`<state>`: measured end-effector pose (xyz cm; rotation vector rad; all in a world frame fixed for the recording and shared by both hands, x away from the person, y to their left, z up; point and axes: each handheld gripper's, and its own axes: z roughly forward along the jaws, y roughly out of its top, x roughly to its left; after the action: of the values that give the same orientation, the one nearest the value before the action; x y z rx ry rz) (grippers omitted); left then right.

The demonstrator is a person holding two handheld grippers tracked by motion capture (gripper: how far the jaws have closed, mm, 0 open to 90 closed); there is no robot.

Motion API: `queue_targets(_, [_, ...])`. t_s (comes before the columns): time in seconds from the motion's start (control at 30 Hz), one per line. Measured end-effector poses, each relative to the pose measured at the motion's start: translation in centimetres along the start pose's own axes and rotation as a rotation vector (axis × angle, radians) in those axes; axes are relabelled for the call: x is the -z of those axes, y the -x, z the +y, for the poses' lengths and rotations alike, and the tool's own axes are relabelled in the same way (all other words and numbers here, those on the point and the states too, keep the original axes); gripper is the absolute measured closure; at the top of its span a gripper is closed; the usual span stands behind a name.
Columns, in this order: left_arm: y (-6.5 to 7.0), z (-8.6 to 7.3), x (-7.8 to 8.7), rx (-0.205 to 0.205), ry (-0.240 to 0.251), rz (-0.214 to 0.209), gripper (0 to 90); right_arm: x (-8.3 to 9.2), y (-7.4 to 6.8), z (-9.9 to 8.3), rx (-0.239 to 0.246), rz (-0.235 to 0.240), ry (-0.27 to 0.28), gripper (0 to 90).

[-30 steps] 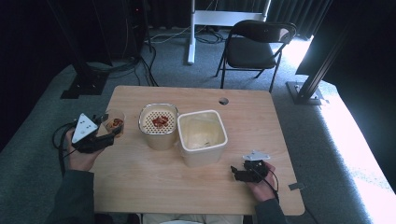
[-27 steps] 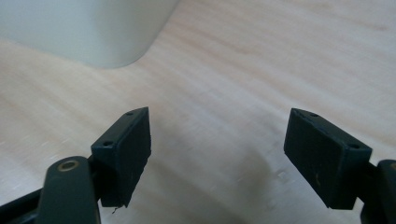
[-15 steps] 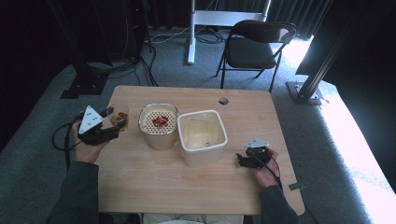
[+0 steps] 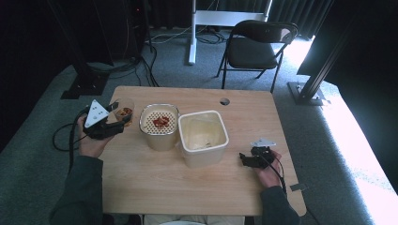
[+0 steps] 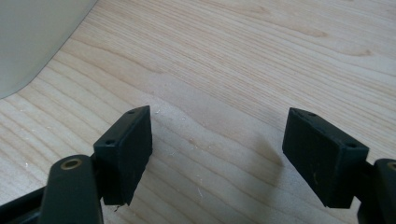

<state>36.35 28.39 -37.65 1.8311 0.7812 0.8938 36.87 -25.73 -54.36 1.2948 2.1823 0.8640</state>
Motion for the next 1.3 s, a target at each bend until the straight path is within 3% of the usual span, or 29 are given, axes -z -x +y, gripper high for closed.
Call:
queue_targets(0.27, [0.2,0.7,-0.5,-0.008,0.008,-0.006,37.1,-0.2,0.5,-0.4,-0.057,0.044,0.015,23.5])
queue_targets(0.93, [0.0,1.6,-0.9,-0.012,-0.006,0.001,37.1,-0.3,0.7,-0.6,-0.051,0.051,0.031,22.1])
queue_targets(1.1, [0.3,2.4,-1.3,-0.045,-0.018,0.012,37.1,-0.3,0.7,-0.6,-0.051,0.051,0.031,22.1])
queue_targets(1.3, [0.3,3.2,-1.3,-0.053,-0.013,0.012,37.1,-0.3,0.7,-0.6,-0.051,0.051,0.030,22.1])
